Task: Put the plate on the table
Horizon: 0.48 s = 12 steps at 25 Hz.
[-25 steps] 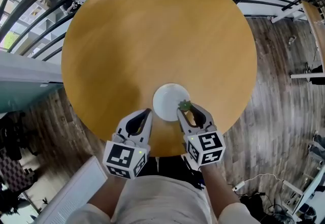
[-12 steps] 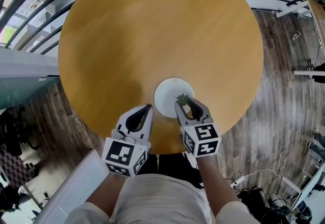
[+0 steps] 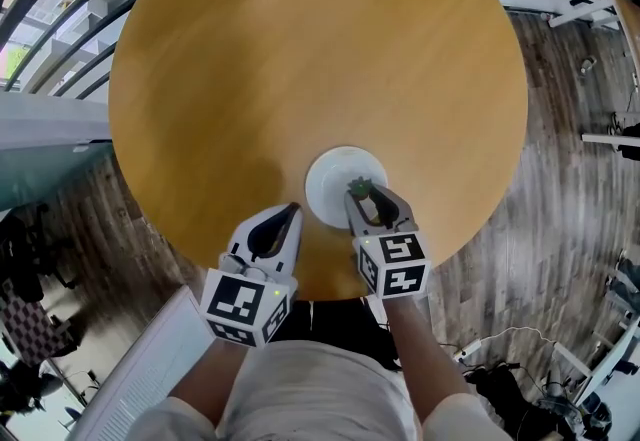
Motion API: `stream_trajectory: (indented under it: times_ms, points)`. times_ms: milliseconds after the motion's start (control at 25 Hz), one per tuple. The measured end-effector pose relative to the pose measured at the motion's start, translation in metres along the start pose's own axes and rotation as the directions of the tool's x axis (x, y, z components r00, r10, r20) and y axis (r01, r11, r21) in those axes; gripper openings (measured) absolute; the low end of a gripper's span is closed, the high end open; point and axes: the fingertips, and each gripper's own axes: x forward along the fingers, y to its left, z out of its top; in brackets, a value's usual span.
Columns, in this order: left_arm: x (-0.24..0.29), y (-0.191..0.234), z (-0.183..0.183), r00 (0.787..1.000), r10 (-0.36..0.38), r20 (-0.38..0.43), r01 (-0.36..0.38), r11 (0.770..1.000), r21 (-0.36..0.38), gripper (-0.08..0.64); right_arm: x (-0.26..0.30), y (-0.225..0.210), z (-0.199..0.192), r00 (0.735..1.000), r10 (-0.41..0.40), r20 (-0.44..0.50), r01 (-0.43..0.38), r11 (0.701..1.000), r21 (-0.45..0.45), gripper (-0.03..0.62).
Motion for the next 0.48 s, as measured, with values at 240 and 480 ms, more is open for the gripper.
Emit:
stream_trajectory:
  times_ms: [240,480]
  points:
    - [0.002,0.006,-0.009,1.000,0.002,-0.016,-0.003,1.000,-0.014,0.023,0.010,0.000,-0.007,0.999,-0.013,-0.032,0.012,1.000,-0.027,0.155]
    - [0.005,0.010,-0.010,1.000,0.007,-0.022,-0.007,1.000,-0.024,0.023,0.017,0.000,-0.008,0.998,-0.014,-0.060,0.012,0.999,-0.040,0.155]
